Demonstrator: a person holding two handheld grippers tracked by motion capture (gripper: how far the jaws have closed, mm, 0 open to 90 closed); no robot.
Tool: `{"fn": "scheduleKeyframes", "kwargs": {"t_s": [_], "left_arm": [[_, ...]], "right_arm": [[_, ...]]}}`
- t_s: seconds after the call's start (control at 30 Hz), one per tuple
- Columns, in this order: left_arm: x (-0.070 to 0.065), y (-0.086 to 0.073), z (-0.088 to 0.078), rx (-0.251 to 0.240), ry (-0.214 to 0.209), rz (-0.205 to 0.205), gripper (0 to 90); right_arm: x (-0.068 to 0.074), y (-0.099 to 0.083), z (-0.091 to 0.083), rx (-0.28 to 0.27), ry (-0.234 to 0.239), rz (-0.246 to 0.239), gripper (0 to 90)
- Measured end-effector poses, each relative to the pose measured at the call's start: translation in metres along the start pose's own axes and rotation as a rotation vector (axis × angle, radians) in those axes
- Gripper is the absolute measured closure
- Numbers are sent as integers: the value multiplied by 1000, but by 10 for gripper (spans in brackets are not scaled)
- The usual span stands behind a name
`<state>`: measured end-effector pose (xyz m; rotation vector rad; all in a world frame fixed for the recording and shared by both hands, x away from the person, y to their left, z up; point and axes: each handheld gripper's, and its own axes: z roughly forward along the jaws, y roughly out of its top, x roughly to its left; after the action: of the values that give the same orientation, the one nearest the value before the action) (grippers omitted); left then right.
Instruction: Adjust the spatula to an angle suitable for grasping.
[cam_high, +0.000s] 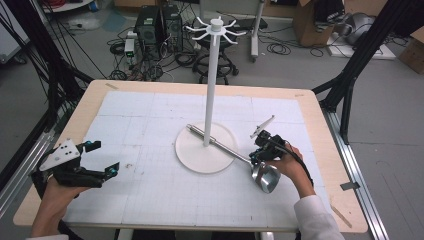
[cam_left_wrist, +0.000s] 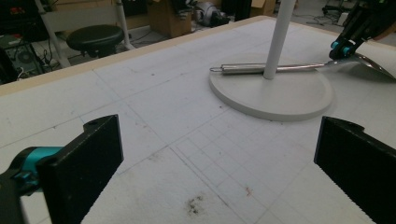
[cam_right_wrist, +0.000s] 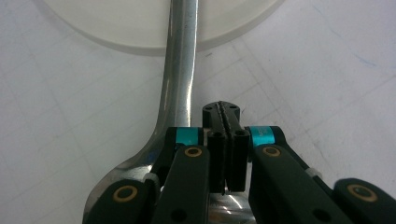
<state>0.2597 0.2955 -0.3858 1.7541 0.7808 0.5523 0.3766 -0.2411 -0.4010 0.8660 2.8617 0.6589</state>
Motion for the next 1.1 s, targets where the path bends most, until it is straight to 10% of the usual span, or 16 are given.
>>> {"fn": "scheduleKeyframes", "kwargs": {"t_s": [1.1], "left_arm": [[0,3,1,-6,-5,2,18]], "right_arm": [[15,-28,-14,44,5,-8,898]]}}
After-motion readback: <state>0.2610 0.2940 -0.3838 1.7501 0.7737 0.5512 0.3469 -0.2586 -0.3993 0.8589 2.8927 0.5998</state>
